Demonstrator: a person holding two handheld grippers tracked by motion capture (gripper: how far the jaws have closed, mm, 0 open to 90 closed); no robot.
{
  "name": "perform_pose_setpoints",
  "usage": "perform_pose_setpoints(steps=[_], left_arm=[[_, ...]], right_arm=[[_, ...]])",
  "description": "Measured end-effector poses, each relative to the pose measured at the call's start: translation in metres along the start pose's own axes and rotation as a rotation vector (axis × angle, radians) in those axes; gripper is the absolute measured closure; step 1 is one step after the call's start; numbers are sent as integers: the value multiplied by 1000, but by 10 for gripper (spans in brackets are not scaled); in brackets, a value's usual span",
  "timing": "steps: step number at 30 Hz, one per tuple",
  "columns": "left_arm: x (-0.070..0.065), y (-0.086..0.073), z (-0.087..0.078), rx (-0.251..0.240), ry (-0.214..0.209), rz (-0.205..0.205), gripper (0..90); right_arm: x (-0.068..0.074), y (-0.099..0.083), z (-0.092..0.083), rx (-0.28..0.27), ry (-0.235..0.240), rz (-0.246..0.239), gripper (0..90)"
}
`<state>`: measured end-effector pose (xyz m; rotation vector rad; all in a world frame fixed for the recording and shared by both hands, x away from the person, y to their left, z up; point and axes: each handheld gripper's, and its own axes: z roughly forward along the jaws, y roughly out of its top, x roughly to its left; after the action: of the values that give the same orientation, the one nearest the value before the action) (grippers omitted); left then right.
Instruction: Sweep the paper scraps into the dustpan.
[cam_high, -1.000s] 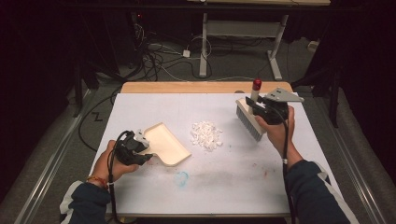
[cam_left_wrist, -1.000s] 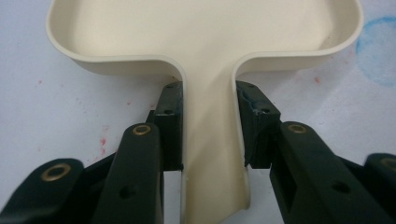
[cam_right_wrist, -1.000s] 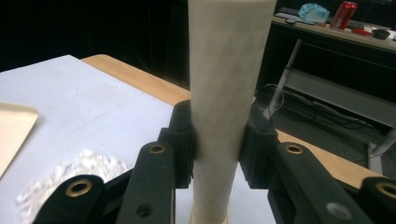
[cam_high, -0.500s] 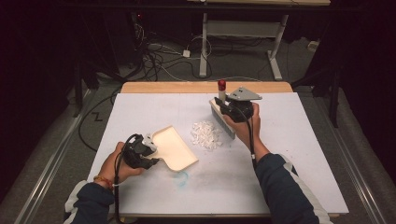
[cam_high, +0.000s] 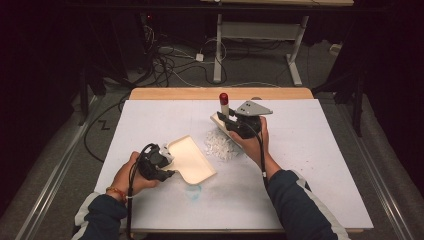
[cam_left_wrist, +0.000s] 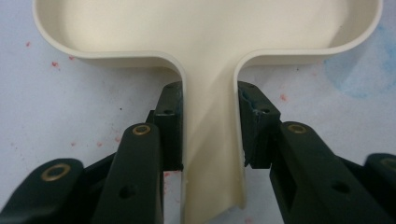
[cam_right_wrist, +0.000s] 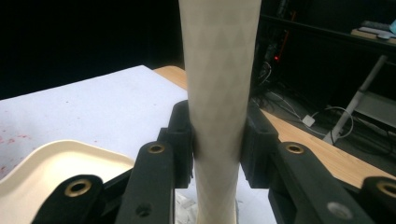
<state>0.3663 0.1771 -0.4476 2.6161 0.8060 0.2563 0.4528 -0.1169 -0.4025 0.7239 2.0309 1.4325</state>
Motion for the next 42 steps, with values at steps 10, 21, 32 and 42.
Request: perform_pose_setpoints(steps=[10, 21, 32, 42], left_arm=[[2, 5, 5, 12, -12, -5, 635], [6, 11, 15, 24, -32, -21, 635], [-1, 19, 17, 20, -16, -21, 633], [-2, 17, 16, 16, -12, -34, 633]], right_arm=[[13, 0, 0, -17, 53, -29, 701], [38, 2, 0, -34, 129, -68, 702], [70, 8, 0, -52, 195, -107, 705], [79, 19, -7, -58, 185, -131, 705]])
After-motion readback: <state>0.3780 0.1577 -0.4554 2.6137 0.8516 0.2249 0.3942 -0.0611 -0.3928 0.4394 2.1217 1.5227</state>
